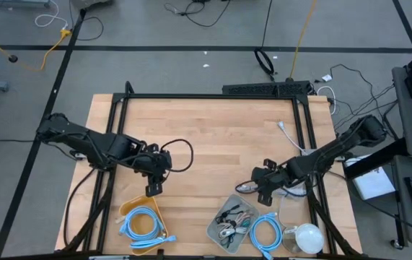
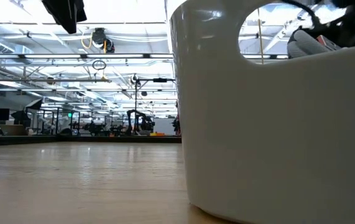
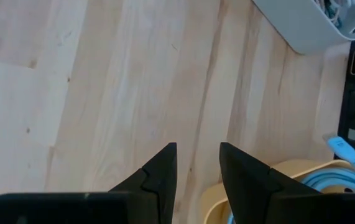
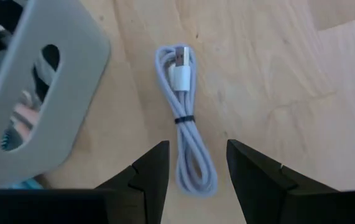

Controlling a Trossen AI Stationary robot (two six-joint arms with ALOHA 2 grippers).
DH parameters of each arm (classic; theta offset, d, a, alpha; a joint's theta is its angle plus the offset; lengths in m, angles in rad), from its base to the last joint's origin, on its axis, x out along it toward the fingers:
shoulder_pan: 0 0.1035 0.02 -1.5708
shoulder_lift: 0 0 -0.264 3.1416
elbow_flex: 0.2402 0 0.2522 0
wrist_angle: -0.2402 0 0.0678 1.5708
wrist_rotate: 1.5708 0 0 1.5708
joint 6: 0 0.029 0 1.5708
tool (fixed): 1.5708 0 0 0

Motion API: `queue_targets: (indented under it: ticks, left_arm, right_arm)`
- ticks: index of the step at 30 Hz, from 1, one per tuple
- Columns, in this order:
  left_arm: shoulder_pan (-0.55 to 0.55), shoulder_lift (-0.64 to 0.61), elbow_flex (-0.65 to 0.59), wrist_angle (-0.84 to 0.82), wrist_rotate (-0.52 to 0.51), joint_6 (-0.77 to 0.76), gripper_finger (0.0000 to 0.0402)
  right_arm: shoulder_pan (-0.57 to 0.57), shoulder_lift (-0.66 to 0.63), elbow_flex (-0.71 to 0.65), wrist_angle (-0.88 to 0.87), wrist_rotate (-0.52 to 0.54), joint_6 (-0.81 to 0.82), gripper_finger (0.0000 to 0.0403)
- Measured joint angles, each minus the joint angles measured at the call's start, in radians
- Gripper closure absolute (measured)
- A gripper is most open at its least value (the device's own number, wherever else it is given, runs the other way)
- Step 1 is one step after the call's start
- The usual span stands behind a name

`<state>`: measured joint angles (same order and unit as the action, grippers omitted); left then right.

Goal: Sort cables
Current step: Put the purple charger cable into the gray bin

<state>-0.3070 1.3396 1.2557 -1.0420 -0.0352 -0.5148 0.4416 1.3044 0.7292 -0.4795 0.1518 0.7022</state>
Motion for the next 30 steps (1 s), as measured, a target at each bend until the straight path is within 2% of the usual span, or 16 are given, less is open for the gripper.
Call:
queue_targets:
  ticks: [8,18,24,28,30]
  left_arm:
    - [0.001,0.0,-0.002,0.0,0.0,-0.019,0.0279]
    - [0.002,0.0,-0.002,0.003,-0.017,-0.038,0.0279]
    - [0.004,0.0,-0.002,0.015,-0.017,-0.041,0.0279]
    - [0.004,0.0,-0.002,0.029,-0.017,-0.041,0.0279]
    - [0.004,0.0,-0.002,0.039,-0.017,-0.039,0.0279]
  right_arm:
    - [-0.017,0.121,0.0,0.138,-0.072,-0.059,0.0248]
    - [-0.037,0.275,0.005,0.169,-0.046,-0.07,0.0253]
    - [-0.043,0.301,0.003,0.184,0.011,-0.033,0.0305]
    - [-0.057,0.276,0.002,0.176,0.035,-0.023,0.0362]
    - [-0.069,0.249,0.001,0.165,0.031,-0.015,0.0373]
